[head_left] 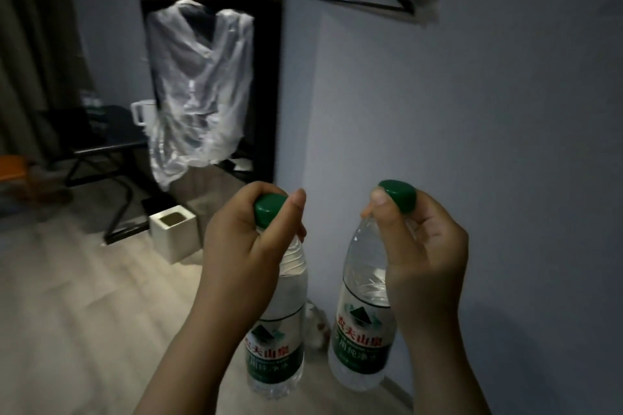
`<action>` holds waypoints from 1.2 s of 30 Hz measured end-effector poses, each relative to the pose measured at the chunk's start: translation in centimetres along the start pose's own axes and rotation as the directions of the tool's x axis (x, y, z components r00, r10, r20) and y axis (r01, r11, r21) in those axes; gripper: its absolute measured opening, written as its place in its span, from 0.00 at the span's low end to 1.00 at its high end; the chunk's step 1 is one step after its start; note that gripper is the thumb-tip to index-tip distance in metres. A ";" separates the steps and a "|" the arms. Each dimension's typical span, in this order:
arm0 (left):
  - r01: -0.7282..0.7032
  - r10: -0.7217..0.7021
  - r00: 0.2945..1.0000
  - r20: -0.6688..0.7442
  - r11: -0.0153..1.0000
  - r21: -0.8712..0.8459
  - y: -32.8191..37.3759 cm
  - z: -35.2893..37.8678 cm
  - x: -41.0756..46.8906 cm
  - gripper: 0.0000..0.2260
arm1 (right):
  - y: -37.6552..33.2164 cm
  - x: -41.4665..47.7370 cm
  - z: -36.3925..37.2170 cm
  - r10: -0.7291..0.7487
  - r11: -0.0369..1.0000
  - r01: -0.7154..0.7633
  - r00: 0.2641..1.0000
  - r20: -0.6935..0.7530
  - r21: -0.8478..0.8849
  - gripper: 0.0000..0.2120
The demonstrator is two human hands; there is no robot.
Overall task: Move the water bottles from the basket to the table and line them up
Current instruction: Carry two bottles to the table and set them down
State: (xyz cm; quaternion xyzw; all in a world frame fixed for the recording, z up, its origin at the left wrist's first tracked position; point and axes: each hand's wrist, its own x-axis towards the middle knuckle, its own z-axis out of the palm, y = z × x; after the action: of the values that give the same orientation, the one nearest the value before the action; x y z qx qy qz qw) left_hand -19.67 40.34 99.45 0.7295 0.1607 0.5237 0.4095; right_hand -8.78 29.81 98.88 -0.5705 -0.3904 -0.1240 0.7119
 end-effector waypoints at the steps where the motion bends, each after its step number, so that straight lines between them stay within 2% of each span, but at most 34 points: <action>1: 0.006 -0.006 1.000 -0.023 1.000 0.020 -0.4 -1.9 0.0 0.15 | -0.3 -0.6 1.8 -0.004 0.999 0.003 0.999 0.032 0.034 0.11; 8: 0.059 -0.026 0.983 -0.183 0.982 0.180 -3.4 -14.1 -0.2 0.15 | -1.9 -4.4 13.8 0.063 0.979 -0.102 0.975 0.215 0.176 0.11; 14: 0.102 -0.025 0.953 -0.302 0.965 0.243 -6.1 -20.2 0.8 0.15 | -1.7 -5.4 21.4 0.079 0.959 -0.158 0.945 0.316 0.234 0.15; 21: 0.183 -0.065 0.931 -0.358 0.934 0.307 -11.9 -24.2 4.9 0.17 | 2.3 -3.6 30.3 0.056 0.926 -0.195 0.918 0.394 0.323 0.14; 36: 0.231 0.021 0.870 -0.492 0.865 0.446 -24.0 -29.8 20.0 0.18 | 12.1 6.6 49.8 -0.034 0.889 -0.188 0.882 0.470 0.417 0.12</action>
State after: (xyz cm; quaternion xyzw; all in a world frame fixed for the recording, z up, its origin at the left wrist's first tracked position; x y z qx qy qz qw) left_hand -33.67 81.11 97.20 0.6457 0.4254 0.6061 0.1865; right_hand -17.50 80.67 97.04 -0.4180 -0.5438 0.1395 0.7143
